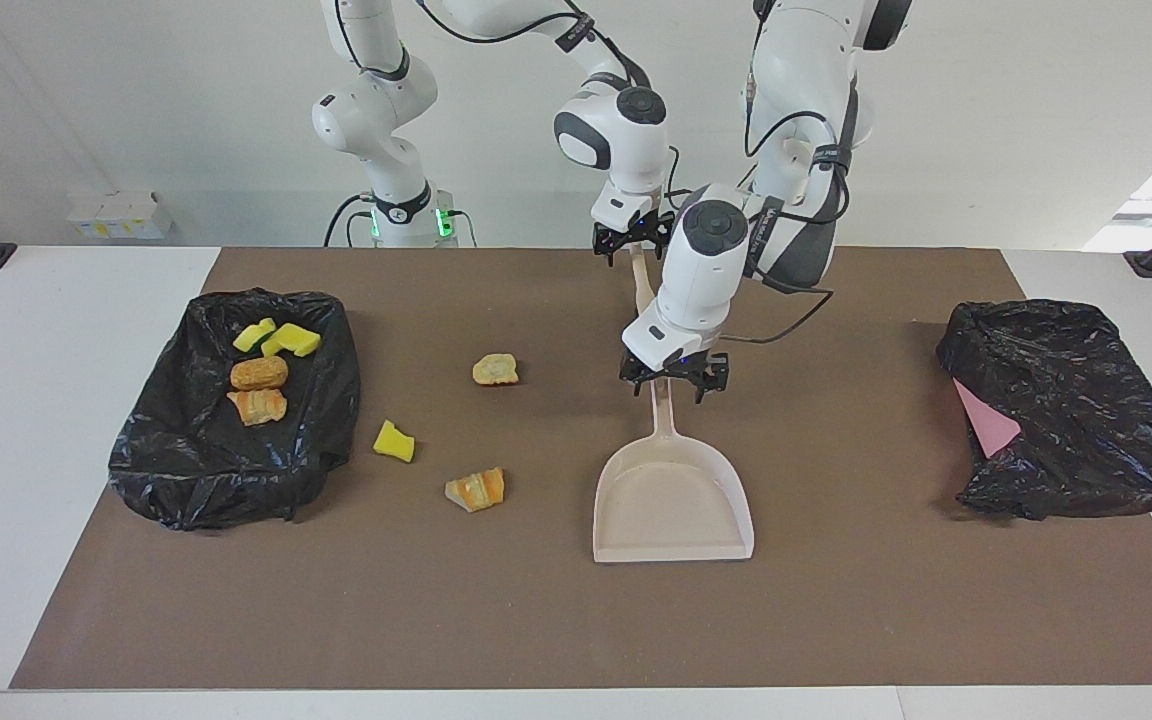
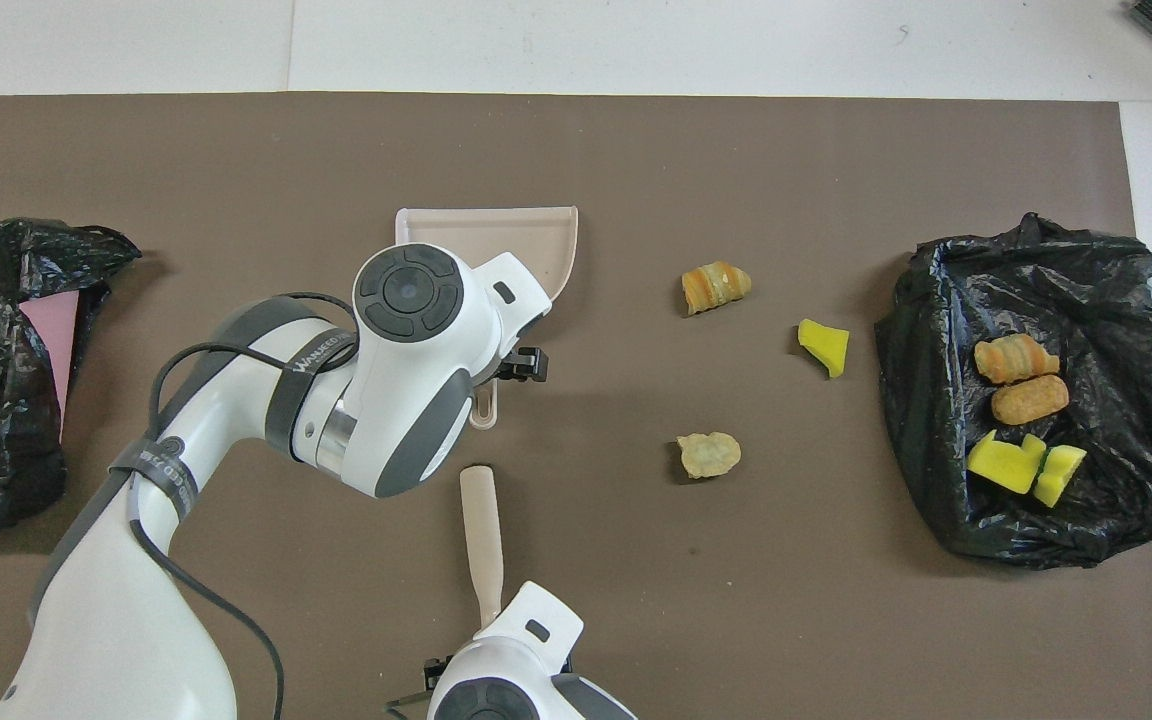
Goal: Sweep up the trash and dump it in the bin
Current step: 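Reach the left gripper to the dustpan while the right gripper grasps the brush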
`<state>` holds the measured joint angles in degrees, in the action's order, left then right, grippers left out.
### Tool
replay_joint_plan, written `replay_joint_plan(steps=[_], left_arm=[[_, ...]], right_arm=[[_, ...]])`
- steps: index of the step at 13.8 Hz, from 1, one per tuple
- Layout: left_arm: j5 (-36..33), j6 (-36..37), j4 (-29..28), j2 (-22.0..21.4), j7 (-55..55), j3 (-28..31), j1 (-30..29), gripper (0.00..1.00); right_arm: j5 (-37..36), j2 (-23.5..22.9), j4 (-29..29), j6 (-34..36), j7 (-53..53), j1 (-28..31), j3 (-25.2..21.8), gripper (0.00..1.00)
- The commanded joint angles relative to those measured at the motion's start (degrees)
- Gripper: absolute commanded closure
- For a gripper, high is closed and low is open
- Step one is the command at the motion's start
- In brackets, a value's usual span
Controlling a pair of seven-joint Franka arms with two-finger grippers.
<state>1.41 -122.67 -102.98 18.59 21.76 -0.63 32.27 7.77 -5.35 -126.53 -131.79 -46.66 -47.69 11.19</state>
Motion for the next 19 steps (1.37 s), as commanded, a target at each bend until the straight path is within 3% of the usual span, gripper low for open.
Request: replay_joint_plan(steps=[1,3,6,7,9,10,15,19], left_arm=[[-0.9,-1.2,-1.0,-0.2,2.0,0.9,1.4,0.00],[-0.8,-1.2,-1.3,-0.2,2.0,0.8,1.2,0.24],[-0.8,-1.7,-2.8,-0.2,2.0,0.8,1.5,0.29],[-0.7,-1.3,-2.6,-0.2,2.0,0.9,1.6,0.41],[-0.9,-0.6,-2.3,-0.2,1.9,0.9,1.5,0.89],[-1.0,-0.6,-2.3,-0.4,1.2,0.9,1.3,1.00],[-3.0,0.5,-0.8,-2.6,-2.3,1.7,0.4,1.00],[-3.0,6.1,2.0,-5.2,-8.9,2.7,-1.8,1.00]], right_arm=[[1.5,0.3,-1.2,-1.6,0.4,0.1,0.0,0.22],[1.5,0.4,-1.5,-1.6,0.2,0.1,0.0,0.33],[5.1,0.4,-1.6,-1.9,0.3,0.1,0.0,0.54],[5.1,0.4,-1.6,-1.9,0.2,0.1,0.0,0.65],[5.1,0.4,-1.4,-1.6,-0.4,0.0,0.0,0.89],[5.1,0.4,-1.3,-1.8,0.0,0.0,0.0,1.00],[4.0,2.3,-1.4,-1.0,-5.4,-0.5,-0.2,1.00],[2.9,6.8,-1.4,1.8,-7.0,4.3,-0.6,1.00]])
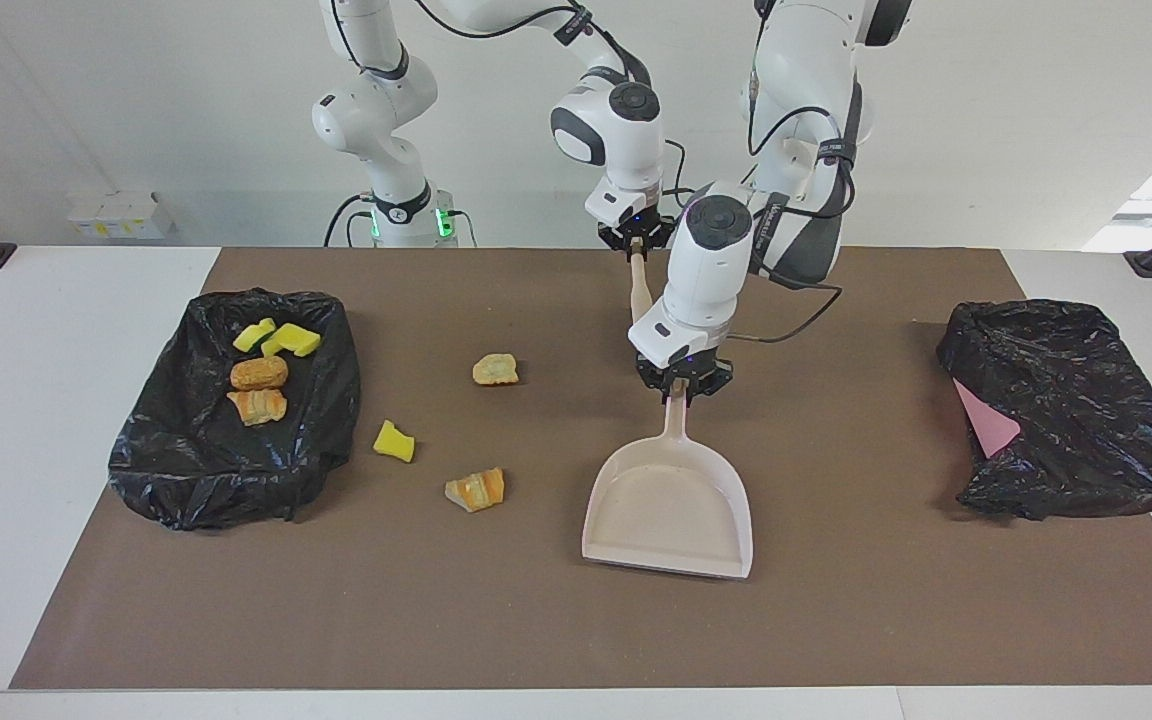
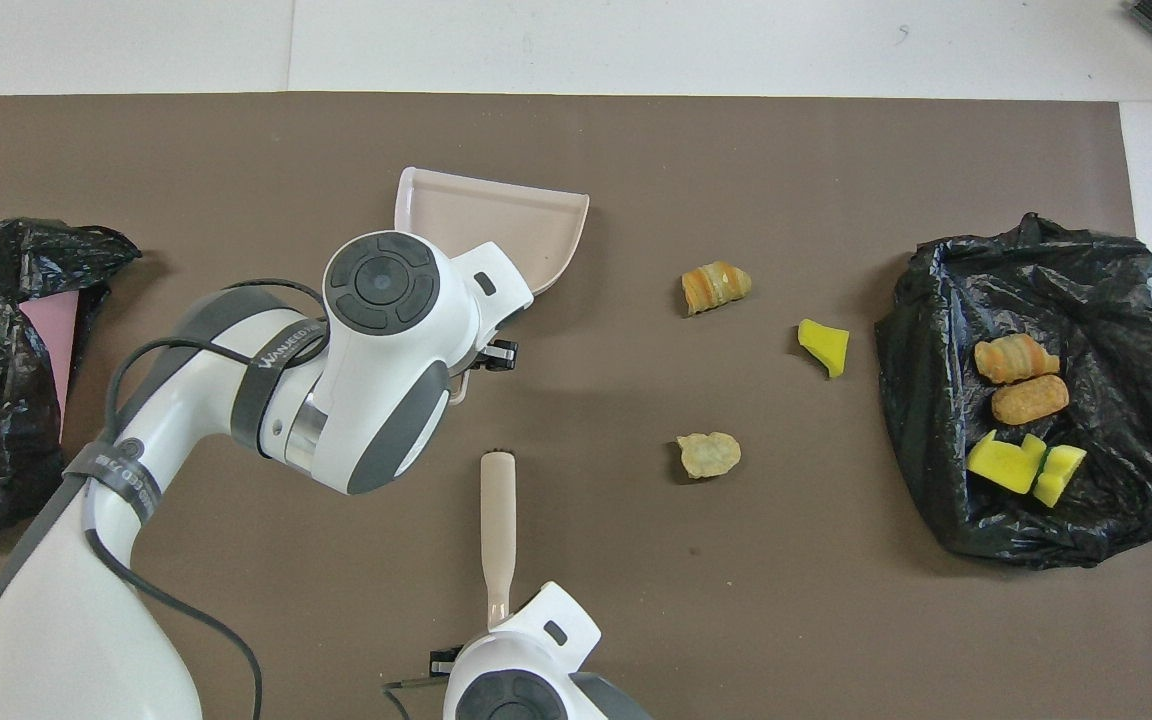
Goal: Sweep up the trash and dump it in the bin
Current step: 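Reach the left gripper to the dustpan while the right gripper grasps the brush, then lift the dustpan with the left gripper while the right gripper carries the brush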
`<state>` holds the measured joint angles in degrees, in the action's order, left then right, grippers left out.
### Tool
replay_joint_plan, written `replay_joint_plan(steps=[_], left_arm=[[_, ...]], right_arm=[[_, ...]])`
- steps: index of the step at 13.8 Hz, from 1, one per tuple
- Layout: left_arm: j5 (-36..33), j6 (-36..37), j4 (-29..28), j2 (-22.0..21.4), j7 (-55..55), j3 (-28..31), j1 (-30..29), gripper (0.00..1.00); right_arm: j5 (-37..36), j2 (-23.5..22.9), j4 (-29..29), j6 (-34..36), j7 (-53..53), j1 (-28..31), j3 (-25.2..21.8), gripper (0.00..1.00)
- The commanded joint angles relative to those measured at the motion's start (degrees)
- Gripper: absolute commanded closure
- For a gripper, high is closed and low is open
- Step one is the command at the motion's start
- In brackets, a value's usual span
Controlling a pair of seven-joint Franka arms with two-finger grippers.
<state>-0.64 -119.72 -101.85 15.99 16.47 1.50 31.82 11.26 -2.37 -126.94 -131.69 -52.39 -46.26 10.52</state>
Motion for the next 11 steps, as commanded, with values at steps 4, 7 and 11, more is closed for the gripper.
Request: replay_joint_plan(steps=[4,7,11], left_arm=[[-0.8,9.1,0.8,-9.0,-15.9,0.7,-7.0,1.00],[0.3,11.4,0.9,-11.4,-25.5,0.9,-11.2,1.00],[2.3,11.9,0.7,-11.7,-44.8,1.1,-14.1,1.00]], right_arm=[[-3.1,10.3,-1.1,12.1,-2.1,8.2,0.1,1.00],[-8.1,12.0,-1.1,20.5,-6.6,9.4,0.1,1.00],[-12.7,11.5,-0.7,25.4,-4.5,17.8,0.2,1.00]])
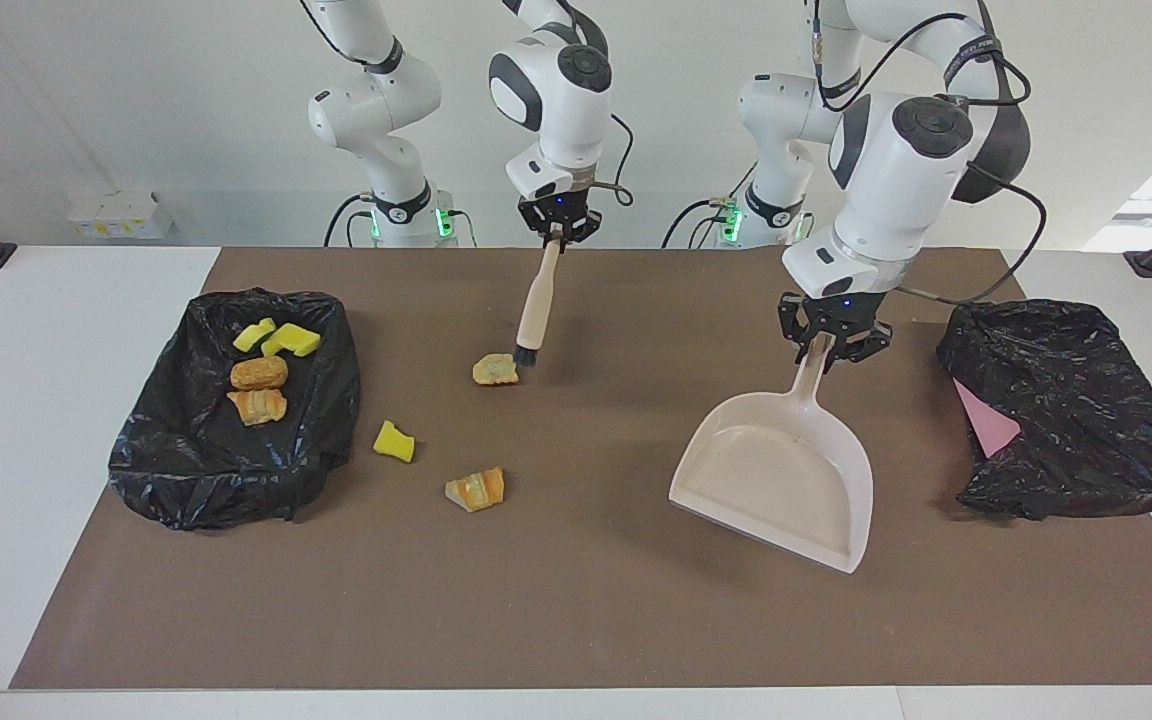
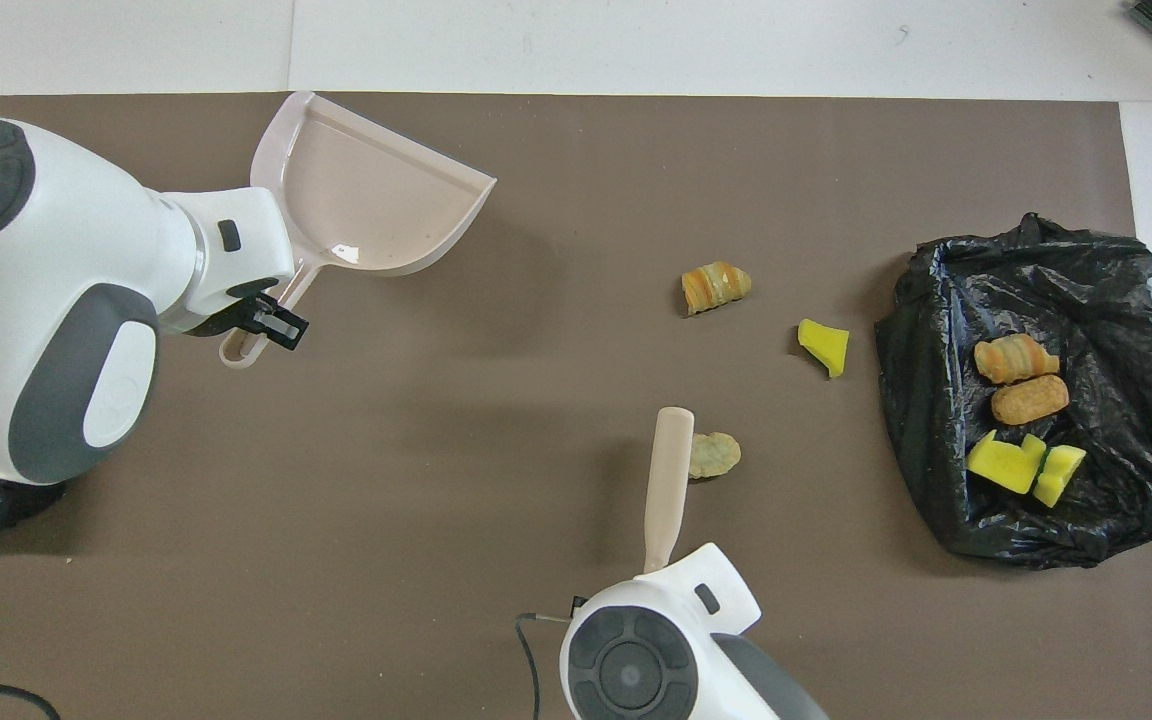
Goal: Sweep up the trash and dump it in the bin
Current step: 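Lift the dustpan with the left gripper while the right gripper carries the brush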
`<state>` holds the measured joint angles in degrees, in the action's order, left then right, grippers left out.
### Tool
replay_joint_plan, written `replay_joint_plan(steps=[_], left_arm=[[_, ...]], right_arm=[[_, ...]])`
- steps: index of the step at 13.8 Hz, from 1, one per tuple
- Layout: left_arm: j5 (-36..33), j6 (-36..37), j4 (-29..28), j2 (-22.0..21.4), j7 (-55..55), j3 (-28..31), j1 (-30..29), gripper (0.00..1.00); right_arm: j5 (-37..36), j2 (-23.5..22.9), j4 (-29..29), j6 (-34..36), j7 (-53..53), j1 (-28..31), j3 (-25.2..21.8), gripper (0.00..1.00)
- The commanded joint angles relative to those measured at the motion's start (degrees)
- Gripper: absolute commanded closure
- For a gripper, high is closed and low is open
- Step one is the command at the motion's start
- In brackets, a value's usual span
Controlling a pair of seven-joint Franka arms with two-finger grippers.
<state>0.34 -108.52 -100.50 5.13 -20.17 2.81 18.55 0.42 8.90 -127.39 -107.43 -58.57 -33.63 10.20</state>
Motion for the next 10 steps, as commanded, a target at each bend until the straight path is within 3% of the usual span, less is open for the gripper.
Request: replay_joint_plan(steps=[1,5,7,10], left_arm=[[1.2,1.6,-0.7,-1.1,-11.6,-0.1,-0.8,1.00],[1.1,5.2,-1.6,-2.1,-23.5,-0.2,-0.7,1.00],[1.0,7.3,-3.2,-2.4,-27.8,-0.1,-0.5,1.00],[0.8,5.3,-13.0,-7.2,-30.5,-0.3,0.3,1.00]], right_arm=[[-4.4,-0.7,-0.1,1.3,6.2,8.3,0.6,1.00],[-11.3,-5.6,3.5,0.3,20.8,18.8,0.6,1.00],[-17.6,-7.7,3.6,-0.3,23.5,21.1,0.6,1.00],[-24.8,-10.6,3.6,-1.2,23.9,25.4,0.8,1.00]])
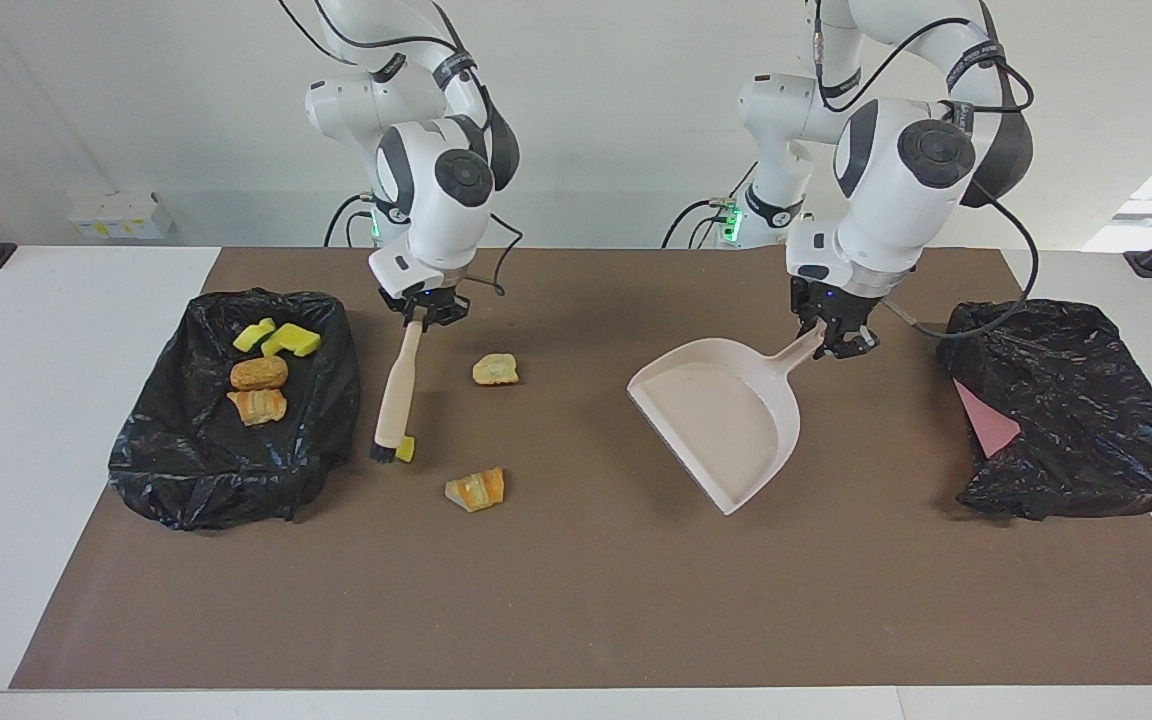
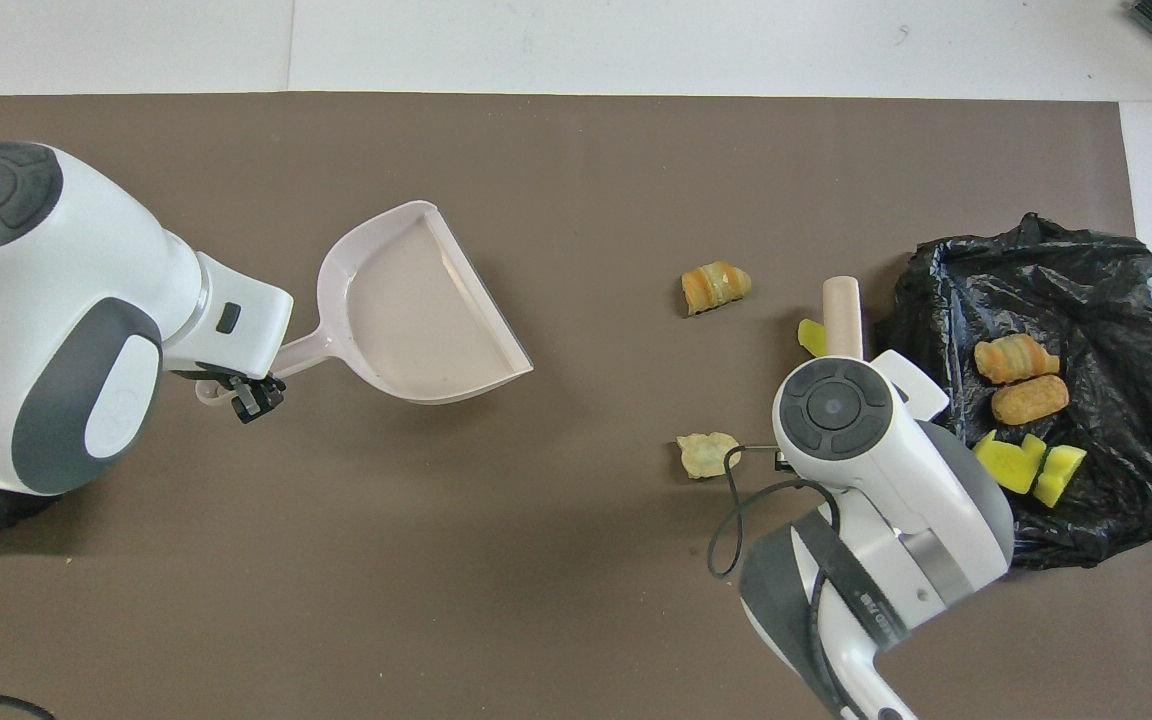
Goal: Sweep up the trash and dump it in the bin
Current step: 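Lift the dustpan with the left gripper while the right gripper carries the brush, then sweep the scraps toward the dustpan with the brush in the right gripper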
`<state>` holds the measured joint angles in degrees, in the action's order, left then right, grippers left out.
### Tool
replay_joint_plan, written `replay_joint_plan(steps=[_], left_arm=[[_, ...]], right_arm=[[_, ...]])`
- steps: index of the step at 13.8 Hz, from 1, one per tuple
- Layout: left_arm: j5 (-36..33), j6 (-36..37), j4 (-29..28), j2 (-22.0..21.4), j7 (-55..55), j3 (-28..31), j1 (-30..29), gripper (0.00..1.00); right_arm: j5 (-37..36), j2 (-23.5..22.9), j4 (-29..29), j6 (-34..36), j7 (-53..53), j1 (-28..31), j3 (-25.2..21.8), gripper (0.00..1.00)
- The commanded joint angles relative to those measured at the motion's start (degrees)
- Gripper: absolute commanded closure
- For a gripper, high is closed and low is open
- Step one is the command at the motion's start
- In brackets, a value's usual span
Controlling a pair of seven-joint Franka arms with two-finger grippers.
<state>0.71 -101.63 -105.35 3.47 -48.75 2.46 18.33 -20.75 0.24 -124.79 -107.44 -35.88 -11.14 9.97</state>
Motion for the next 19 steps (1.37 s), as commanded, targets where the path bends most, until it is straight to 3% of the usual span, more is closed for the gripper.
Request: replay_joint_plan(steps=[1,7,10,17,19], left_arm=[[0.3,-3.8,-11.7,-7.2,-2.0,0.1,1.3,1.00],[-7.5,-12.1,-22.8,-8.8,-2.2,0.0,8.6,1.00],[-8.3,-15.6,-23.9,-9.0,-1.9,-0.1,10.1,1.00],[-8.3,-15.4,-25.5,-9.6,-0.1,-0.3,12.4,1.00],[-8.3,-16.8,-25.5,-9.1,1.6,-0.3,12.6,1.00]], right_arm=[[-4.6,-2.6,1.0,-1.8,1.7,4.0,0.9,1.00],[-6.5,-6.2,1.6,-4.3,3.8,6.3,1.0,1.00],[-4.6,-10.3,6.1,-4.2,4.7,4.6,1.1,1.00],[-0.7,-17.0,17.2,-4.4,14.9,1.3,1.2,1.00],[-0.9,-17.3,18.0,-4.4,19.3,-0.9,1.2,1.00]])
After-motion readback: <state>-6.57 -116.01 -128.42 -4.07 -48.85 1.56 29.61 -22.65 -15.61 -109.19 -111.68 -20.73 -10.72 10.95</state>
